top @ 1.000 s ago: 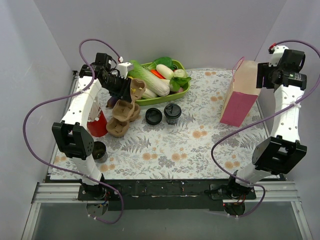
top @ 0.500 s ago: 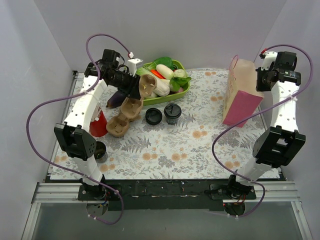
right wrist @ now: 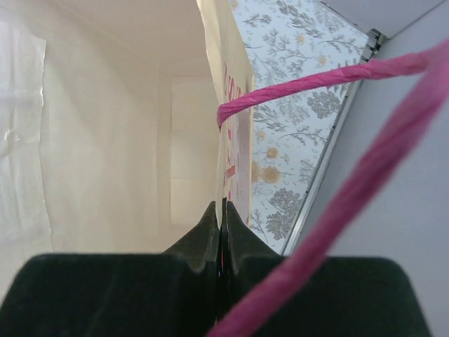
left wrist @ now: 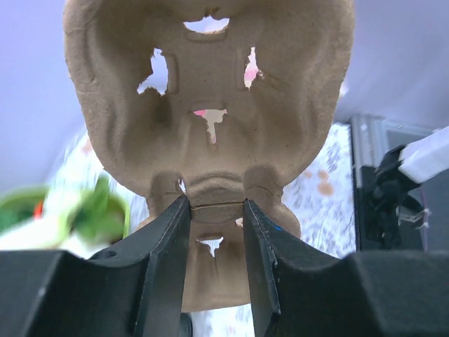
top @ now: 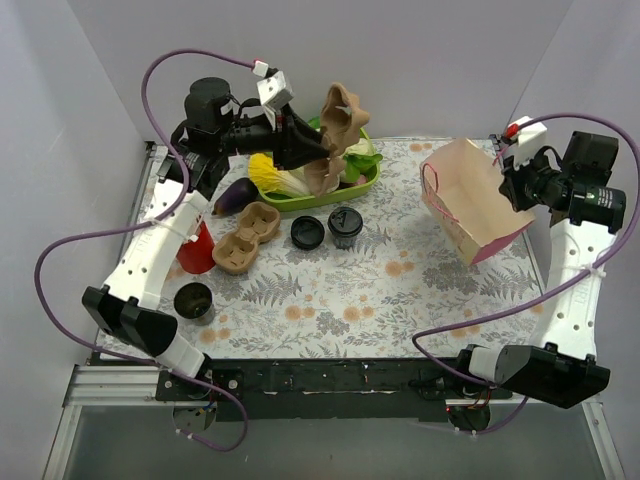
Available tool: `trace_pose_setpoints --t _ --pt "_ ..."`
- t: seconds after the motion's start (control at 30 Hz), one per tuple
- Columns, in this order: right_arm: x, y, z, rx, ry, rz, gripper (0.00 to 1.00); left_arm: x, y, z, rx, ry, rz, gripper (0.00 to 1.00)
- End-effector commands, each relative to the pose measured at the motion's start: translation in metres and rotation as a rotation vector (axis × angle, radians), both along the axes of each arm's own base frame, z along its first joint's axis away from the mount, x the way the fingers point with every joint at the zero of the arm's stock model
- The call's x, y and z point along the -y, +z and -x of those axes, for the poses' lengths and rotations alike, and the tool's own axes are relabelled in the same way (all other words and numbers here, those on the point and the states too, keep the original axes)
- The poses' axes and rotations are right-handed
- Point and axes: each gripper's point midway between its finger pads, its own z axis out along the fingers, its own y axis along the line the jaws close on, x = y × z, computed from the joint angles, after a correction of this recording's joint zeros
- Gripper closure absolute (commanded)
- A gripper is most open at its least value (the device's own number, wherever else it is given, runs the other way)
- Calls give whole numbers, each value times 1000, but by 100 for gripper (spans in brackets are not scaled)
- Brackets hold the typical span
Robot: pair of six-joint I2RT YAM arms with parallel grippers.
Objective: Pack the takeout coffee
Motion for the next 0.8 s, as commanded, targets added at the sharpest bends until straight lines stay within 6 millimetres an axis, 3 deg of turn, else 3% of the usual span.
trace_pose_setpoints --t 0.0,0.03,0.1,0.2,0.23,0.33,0.53,0.77 --pt "-25 -10 28 -1 187 25 99 42 76 51 247 -242 200 100" --pt "-28 -13 36 -17 202 19 99 53 86 66 239 -291 223 100" --pt "-38 -12 48 -8 244 10 99 70 87 71 252 -338 249 100" --pt "-52 -14 68 -20 296 -25 99 97 92 96 288 -410 303 100" --pt "-55 -16 72 -27 310 -34 99 108 92 110 299 -446 316 100" --pt "-66 -17 86 -44 339 -79 99 128 86 126 307 -496 336 100" --pt "-82 -24 105 -110 373 -170 99 158 64 144 299 -554 344 100" --pt "-88 -25 114 -102 407 -169 99 176 45 153 296 -590 329 100"
